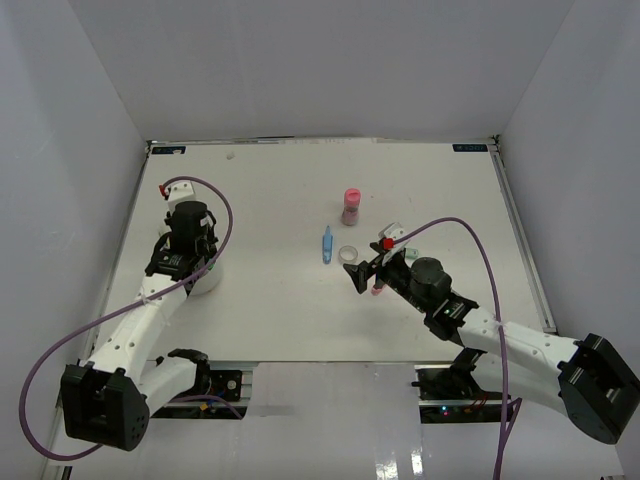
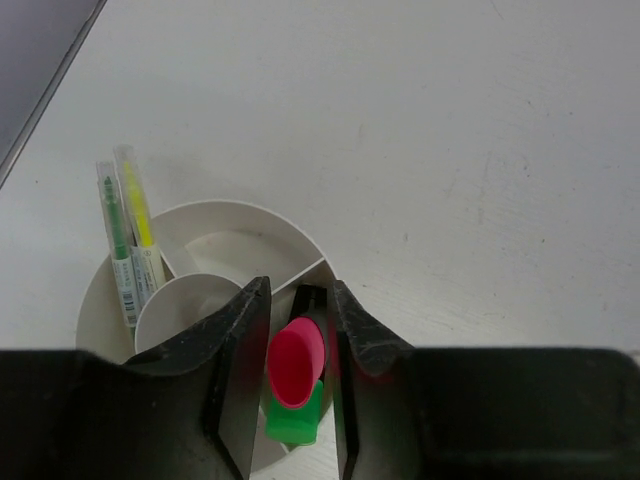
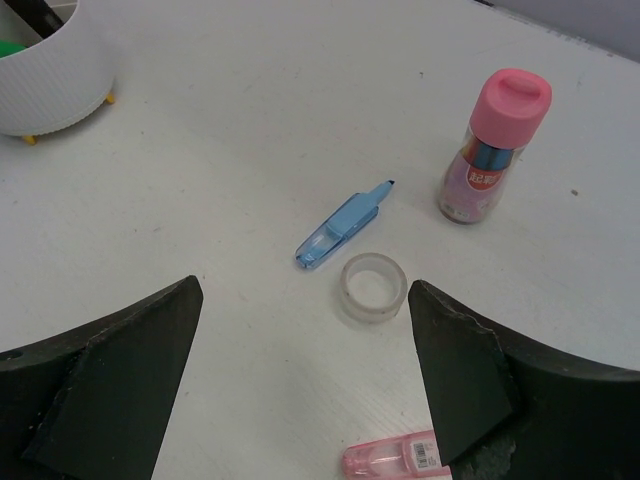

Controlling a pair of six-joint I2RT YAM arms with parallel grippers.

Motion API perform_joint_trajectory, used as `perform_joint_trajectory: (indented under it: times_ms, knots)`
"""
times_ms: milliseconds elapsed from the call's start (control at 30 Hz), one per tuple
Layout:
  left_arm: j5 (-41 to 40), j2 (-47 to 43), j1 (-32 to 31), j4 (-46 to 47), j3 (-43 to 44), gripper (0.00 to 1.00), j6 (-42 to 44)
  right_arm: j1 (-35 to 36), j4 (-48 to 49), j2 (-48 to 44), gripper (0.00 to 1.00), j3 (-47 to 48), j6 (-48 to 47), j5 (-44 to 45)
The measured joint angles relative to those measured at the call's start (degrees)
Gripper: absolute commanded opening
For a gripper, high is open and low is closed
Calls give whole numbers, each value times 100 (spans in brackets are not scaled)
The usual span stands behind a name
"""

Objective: Sort the stationery into containers
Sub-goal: Place the pen in the storage box, then pick up the stationery from the center of the board.

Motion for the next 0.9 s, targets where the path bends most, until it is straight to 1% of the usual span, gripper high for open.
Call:
perform_joint_trajectory:
  times_ms: [33, 67, 200, 300, 400, 500, 533, 600, 633, 800, 833, 900]
  knots:
    - [20, 0, 2, -2, 0, 44, 0, 0, 0, 4, 90, 0, -4, 13]
    - [35, -2, 4, -2, 0, 51, -7, 0, 0, 4, 90, 0, -11, 24]
    - [74, -63, 13, 0, -13, 62, -24, 0, 0, 39, 90, 0, -15, 46]
    - [98, -170, 13, -2, -37, 66, -33, 0, -2, 96, 90, 0, -13, 70]
    - [160, -262, 20, 4, -39, 68, -26, 0, -7, 160, 91, 2, -7, 162]
    - [356, -367, 26, 22, -50, 69, -11, 0, -83, 278, 94, 17, 31, 404]
    - [452, -402, 26, 46, -59, 69, -2, 0, -151, 354, 98, 46, 52, 516]
    - [680, -476, 26, 101, -72, 70, 31, -31, -317, 551, 100, 140, 125, 706]
    - [811, -516, 26, 138, -85, 70, 46, -55, -407, 669, 95, 197, 157, 782]
    - [1305, -645, 26, 343, -251, 70, 94, -216, -986, 1373, 79, 732, 448, 1082]
    - [1377, -640, 26, 341, -269, 70, 94, -238, -1086, 1523, 74, 870, 527, 1134]
    - [1502, -640, 26, 369, -313, 71, 96, -251, -1311, 1786, 70, 1145, 695, 1248]
